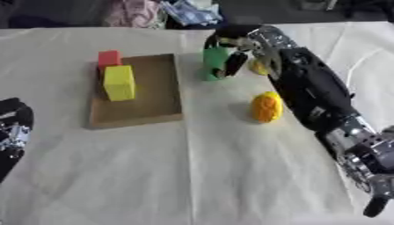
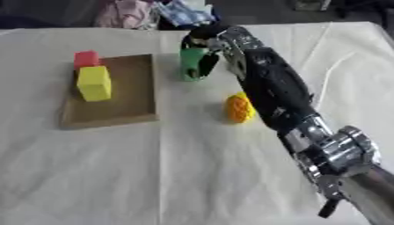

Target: Pick up objects on the table and place them in the box.

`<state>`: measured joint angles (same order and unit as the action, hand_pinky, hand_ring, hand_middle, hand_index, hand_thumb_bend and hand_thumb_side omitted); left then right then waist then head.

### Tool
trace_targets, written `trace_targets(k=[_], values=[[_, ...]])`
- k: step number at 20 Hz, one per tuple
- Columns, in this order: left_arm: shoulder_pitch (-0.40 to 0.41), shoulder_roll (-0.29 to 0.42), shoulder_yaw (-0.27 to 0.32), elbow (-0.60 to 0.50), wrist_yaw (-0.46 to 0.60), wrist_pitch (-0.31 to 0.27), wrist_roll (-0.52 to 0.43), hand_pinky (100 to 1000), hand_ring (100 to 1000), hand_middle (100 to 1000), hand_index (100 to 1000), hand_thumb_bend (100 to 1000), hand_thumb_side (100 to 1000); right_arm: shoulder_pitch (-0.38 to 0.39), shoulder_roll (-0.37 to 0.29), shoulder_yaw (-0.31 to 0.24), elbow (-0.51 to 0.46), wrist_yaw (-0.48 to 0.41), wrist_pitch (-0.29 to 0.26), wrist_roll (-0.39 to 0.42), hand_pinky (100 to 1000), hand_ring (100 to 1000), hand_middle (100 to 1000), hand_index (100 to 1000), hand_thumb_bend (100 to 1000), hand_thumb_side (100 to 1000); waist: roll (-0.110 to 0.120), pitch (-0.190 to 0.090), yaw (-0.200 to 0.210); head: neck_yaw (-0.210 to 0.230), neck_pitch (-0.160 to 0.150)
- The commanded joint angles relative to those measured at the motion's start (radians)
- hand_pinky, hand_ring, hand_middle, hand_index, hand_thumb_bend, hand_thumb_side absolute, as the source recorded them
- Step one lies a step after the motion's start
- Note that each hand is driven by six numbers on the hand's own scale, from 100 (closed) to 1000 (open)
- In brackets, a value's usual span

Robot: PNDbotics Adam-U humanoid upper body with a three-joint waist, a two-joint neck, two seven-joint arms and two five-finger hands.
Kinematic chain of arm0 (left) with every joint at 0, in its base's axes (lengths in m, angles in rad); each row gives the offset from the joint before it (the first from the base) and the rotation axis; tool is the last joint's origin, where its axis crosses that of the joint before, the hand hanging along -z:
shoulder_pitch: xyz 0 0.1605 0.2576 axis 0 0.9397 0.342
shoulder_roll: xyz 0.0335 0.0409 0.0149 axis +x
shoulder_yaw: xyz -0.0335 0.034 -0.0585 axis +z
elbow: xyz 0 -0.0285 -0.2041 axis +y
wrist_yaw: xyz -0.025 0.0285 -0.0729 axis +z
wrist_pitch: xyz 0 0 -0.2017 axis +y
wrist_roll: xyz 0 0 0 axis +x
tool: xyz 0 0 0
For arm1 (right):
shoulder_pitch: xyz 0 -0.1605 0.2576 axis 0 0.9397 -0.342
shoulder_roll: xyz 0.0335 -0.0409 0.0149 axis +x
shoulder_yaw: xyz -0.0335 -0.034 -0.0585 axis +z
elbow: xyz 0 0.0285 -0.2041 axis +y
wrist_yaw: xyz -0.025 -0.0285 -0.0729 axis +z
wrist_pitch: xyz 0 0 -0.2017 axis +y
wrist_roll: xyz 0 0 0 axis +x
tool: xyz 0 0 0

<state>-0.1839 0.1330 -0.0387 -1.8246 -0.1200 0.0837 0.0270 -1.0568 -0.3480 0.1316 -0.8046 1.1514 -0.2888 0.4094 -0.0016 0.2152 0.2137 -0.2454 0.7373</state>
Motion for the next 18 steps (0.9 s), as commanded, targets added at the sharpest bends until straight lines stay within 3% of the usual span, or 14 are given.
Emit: trace_targets(k=[1,8,18], values=[[-0.007,0.014,0.005,-0.014,-0.002,-0.001,-0.003,706,698,705,780,343,498,-0.037,-0.012,0.011,-0.062,-0.014,-0.007,-0.053,777,742,526,792,162,220,0.004,-0.013,0.001,-0.004,-0.010],[-0.007,0.013,0.002,-0.014,-0.001,-0.002,-0.007,706,699,705,780,342,498,-0.076,0.045,0.048,-0.099,-0.062,-0.018,-0.023,776,743,539,804,126,242,0.006,-0.018,0.007,-0.016,-0.004],[-0.015,0.009,0.001,-0.018,0.004,-0.003,-0.009,707,699,704,780,342,496,-0.079,0.167,0.042,-0.014,-0.014,0.002,0.003,767,738,547,810,116,299,0.008,-0.017,0.037,-0.035,-0.010]])
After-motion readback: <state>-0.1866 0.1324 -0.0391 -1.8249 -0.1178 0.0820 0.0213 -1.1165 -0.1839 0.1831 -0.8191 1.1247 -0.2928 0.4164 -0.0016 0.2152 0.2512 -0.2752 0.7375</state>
